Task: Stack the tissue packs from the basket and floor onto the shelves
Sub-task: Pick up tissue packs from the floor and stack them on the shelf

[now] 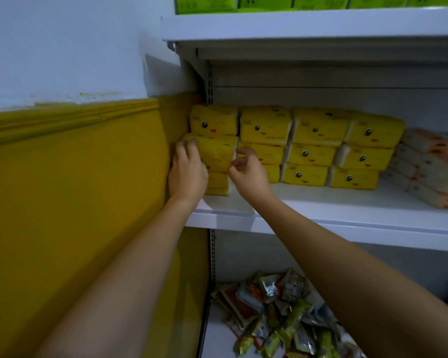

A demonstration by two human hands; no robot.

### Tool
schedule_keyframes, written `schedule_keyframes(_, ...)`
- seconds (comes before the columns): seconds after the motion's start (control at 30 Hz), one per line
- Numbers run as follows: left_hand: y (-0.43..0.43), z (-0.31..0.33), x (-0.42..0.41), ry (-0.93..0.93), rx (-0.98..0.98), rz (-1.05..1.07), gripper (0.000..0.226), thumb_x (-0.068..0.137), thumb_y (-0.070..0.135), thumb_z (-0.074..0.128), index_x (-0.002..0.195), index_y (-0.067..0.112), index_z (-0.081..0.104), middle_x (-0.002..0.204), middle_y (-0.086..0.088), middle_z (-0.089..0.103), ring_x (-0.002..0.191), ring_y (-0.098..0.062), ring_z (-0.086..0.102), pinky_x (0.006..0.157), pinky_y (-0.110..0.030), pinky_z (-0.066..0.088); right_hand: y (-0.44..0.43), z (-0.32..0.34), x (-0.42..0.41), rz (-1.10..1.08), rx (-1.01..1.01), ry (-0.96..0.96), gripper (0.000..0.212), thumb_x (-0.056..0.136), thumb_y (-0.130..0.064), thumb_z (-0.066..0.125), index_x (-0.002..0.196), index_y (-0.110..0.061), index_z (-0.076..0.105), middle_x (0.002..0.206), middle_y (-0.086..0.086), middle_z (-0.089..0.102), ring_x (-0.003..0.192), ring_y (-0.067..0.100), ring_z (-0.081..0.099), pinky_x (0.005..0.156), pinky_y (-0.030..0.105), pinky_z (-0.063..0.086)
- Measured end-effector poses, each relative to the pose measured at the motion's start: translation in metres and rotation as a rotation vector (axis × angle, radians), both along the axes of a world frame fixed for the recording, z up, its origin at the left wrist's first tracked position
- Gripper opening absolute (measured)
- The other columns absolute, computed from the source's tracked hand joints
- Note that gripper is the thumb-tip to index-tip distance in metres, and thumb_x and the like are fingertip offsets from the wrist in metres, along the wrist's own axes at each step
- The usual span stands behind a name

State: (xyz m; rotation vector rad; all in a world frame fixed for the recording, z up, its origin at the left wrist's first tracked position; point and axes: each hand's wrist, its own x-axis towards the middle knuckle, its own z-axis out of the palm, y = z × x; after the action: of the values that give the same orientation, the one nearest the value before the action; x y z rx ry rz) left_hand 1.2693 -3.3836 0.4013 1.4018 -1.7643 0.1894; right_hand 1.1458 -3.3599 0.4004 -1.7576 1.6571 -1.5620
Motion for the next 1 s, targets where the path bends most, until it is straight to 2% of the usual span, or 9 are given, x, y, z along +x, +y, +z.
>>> schedule_keyframes(0.1, 0.006, 0.003, -0.003, -0.102, -0.08, 0.01, 0.039, 0.09, 0.012, 0.041, 0.127, 0.002, 0.046, 0.128, -0.021, 0.046, 0.112, -0.035, 0.047, 0.084, -0.04, 0.043, 0.007, -0.006, -0.006, -0.038, -0.036, 0.249, 0.049, 0.09, -0.016, 0.053, 0.137, -0.011, 0.038, 0.132, 0.009, 0.05, 0.12, 0.022, 0.047, 0.09, 0.027, 0.039)
schedule_keyframes(0.2, 0.016, 0.008, -0.009, -0.198, -0.129, -0.044, 0.048, 0.087, 0.028, 0.028, 0.119, 0.003, 0.054, 0.119, -0.018, 0.055, 0.107, -0.035, 0.052, 0.08, -0.042, 0.046, 0.017, -0.01, -0.018, -0.086, -0.018, 0.486, 0.054, 0.092, -0.023, 0.05, 0.141, -0.012, 0.033, 0.142, 0.01, 0.041, 0.127, 0.027, 0.039, 0.101, 0.036, 0.034)
schedule_keyframes(0.37, 0.039, 0.01, -0.054, -0.325, -0.084, -0.26, 0.046, 0.099, 0.031, 0.035, 0.14, 0.011, 0.037, 0.145, -0.007, 0.038, 0.132, -0.024, 0.034, 0.105, -0.037, 0.029, 0.061, -0.016, -0.066, -0.175, 0.039, 0.796, 0.056, 0.093, -0.033, 0.047, 0.144, -0.016, 0.03, 0.149, 0.005, 0.032, 0.133, 0.027, 0.034, 0.106, 0.038, 0.026)
schedule_keyframes(0.5, 0.071, 0.005, -0.128, -0.387, -0.046, -0.429, 0.052, 0.099, 0.033, 0.034, 0.146, 0.012, 0.027, 0.15, -0.006, 0.032, 0.137, -0.023, 0.028, 0.11, -0.038, 0.021, 0.119, -0.021, -0.131, -0.262, 0.096, 0.83, 0.06, 0.089, -0.042, 0.04, 0.141, -0.012, 0.037, 0.145, 0.011, 0.039, 0.13, 0.03, 0.04, 0.106, 0.04, 0.028)
schedule_keyframes(0.7, 0.161, -0.03, -0.261, -0.423, -0.044, -0.803, 0.053, 0.099, 0.031, 0.036, 0.147, 0.013, 0.025, 0.153, -0.004, 0.028, 0.141, -0.021, 0.023, 0.111, -0.035, 0.018, 0.252, -0.062, -0.244, -0.525, 0.326, 0.847, 0.058, 0.093, -0.039, 0.047, 0.144, -0.016, 0.03, 0.15, 0.008, 0.031, 0.137, 0.025, 0.029, 0.111, 0.04, 0.021)
schedule_keyframes(0.8, 0.217, -0.063, -0.316, -0.476, -0.04, -1.018, 0.053, 0.099, 0.031, 0.036, 0.146, 0.012, 0.025, 0.153, -0.005, 0.028, 0.14, -0.021, 0.024, 0.112, -0.036, 0.018, 0.332, -0.094, -0.283, -0.673, 0.494, 0.787, 0.059, 0.093, -0.04, 0.046, 0.145, -0.018, 0.028, 0.152, 0.006, 0.028, 0.138, 0.024, 0.027, 0.114, 0.04, 0.018)
schedule_keyframes(1.0, 0.336, -0.137, -0.402, -0.599, 0.028, -1.31, 0.053, 0.099, 0.031, 0.036, 0.147, 0.011, 0.024, 0.153, -0.006, 0.027, 0.14, -0.023, 0.024, 0.113, -0.037, 0.019, 0.477, -0.16, -0.313, -0.961, 0.72, 0.654, 0.058, 0.093, -0.039, 0.046, 0.145, -0.018, 0.029, 0.15, 0.005, 0.031, 0.136, 0.026, 0.03, 0.11, 0.036, 0.018)
